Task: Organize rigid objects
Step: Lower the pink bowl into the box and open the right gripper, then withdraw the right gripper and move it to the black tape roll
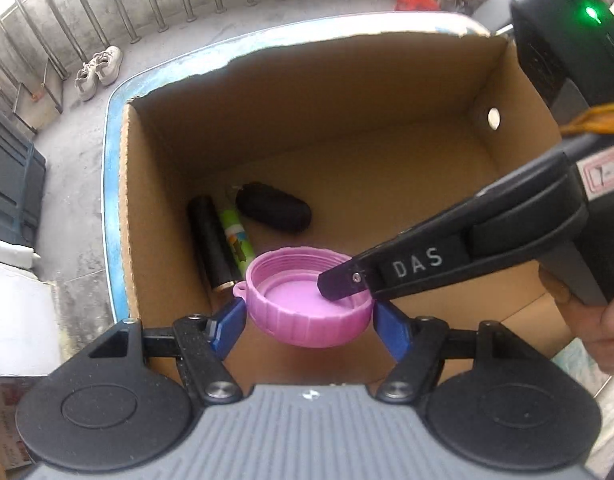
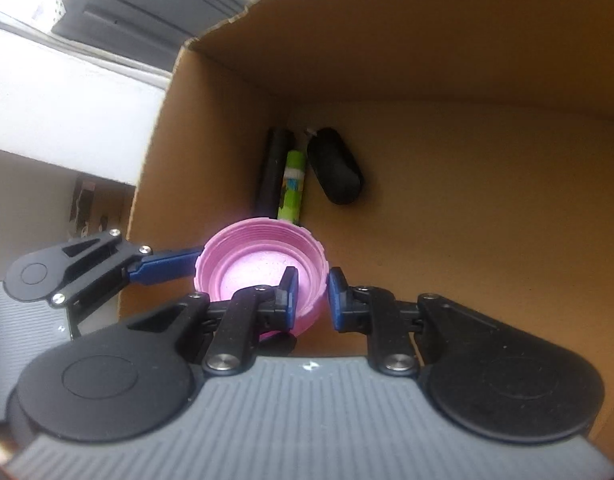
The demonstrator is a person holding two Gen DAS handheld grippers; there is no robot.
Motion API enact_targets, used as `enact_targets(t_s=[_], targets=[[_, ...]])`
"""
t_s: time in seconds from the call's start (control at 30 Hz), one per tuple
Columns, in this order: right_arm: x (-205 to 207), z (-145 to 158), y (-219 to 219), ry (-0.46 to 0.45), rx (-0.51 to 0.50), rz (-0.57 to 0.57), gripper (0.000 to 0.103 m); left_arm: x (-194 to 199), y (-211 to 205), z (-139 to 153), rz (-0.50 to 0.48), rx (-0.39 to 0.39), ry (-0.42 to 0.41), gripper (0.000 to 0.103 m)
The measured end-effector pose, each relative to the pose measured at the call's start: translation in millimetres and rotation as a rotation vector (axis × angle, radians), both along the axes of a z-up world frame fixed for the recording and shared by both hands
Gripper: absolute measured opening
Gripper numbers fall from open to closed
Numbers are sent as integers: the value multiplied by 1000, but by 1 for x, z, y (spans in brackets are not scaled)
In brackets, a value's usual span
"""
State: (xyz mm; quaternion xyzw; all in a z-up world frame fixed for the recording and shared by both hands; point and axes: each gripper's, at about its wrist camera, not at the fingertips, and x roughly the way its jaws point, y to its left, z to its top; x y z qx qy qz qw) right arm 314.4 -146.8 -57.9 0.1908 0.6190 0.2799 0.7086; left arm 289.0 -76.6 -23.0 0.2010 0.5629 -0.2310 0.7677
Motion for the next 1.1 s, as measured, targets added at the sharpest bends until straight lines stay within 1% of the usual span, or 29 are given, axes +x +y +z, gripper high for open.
enact_targets(t_s=[0.1,0.23,0.33,0.43,0.53,0.6,0.67,0.73,0.8,1.0,1.1], targets=[[3,-4,-2,15,6,-5,16,2,-1,1,-2,36,-23,72],[5,-6,1,27,-8,8,15,5,-5,3,-2,30,-20,73],[6,-9,8,37,-33,35,15,5,-8,7,-3,49,-48,73],[7,-7,15,28,-63,52,15,2,-6,13,-7,41,-65,73],[9,-6,18,34,-54,42,17,-1,-3,18,-8,42,-97,73],[7,-2,17,22,-44,30,18,-1,0,21,-2,34,-104,73],[4,3,15,-5,-20,22,21,-3,5,28,8,19,-123,73],[-1,13,10,-43,24,3,32,-6,11,35,18,-3,-147,73],[-8,25,2,-86,71,-23,34,-11,20,45,32,-47,-166,73],[-43,68,-39,-204,212,-113,35,-42,51,82,66,-160,-265,77],[-78,94,-60,-286,259,-124,36,-65,65,97,67,-202,-306,77]])
